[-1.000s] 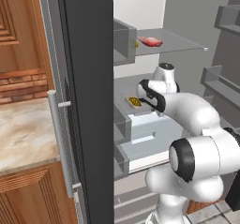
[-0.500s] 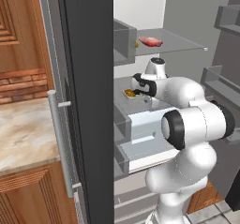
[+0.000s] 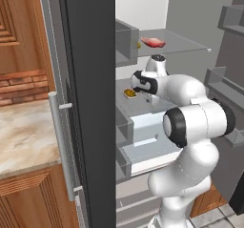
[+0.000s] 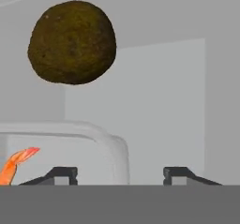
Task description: Place the tupperware on the second highest shelf of the fridge. Make space for the tupperware among the existing items by rearranging them on the shelves if needed. Close the fridge door when finished.
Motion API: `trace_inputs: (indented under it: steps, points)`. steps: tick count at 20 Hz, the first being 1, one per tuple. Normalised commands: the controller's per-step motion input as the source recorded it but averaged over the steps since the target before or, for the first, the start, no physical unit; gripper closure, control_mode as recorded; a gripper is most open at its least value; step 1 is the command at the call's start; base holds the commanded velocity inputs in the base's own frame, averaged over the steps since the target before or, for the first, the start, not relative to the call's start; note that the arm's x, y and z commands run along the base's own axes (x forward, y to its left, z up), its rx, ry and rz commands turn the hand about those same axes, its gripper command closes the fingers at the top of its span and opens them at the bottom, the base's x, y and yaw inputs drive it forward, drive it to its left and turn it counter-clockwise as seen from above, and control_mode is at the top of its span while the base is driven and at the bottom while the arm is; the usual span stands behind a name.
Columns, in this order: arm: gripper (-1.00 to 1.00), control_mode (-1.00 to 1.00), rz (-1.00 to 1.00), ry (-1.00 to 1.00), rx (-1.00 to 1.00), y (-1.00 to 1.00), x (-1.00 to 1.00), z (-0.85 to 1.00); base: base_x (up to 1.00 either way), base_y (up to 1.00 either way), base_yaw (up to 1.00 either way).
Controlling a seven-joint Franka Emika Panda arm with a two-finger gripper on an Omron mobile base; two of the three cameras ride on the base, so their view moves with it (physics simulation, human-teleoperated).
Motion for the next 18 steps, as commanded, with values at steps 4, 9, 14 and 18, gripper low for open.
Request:
trace_inputs:
  steps: [4, 9, 14, 18]
  points:
    - [-1.00, -1.00, 0.00, -0.20, 0.00, -0.03, -1.00, 0.05, 0.00, 0.00, 0.00]
    - [-1.00, -1.00, 0.04, -0.01, 0.01, -0.11, -1.00, 0.63, 0.00, 0.00, 0.00]
    - [-1.00, -1.00, 0.39, 0.00, -0.14, 0.00, -1.00, 0.69, 0.00, 0.00, 0.00]
    - [-1.00, -1.00, 0.65, 0.00, -0.40, 0.09, -1.00, 0.38, 0.00, 0.00, 0.00]
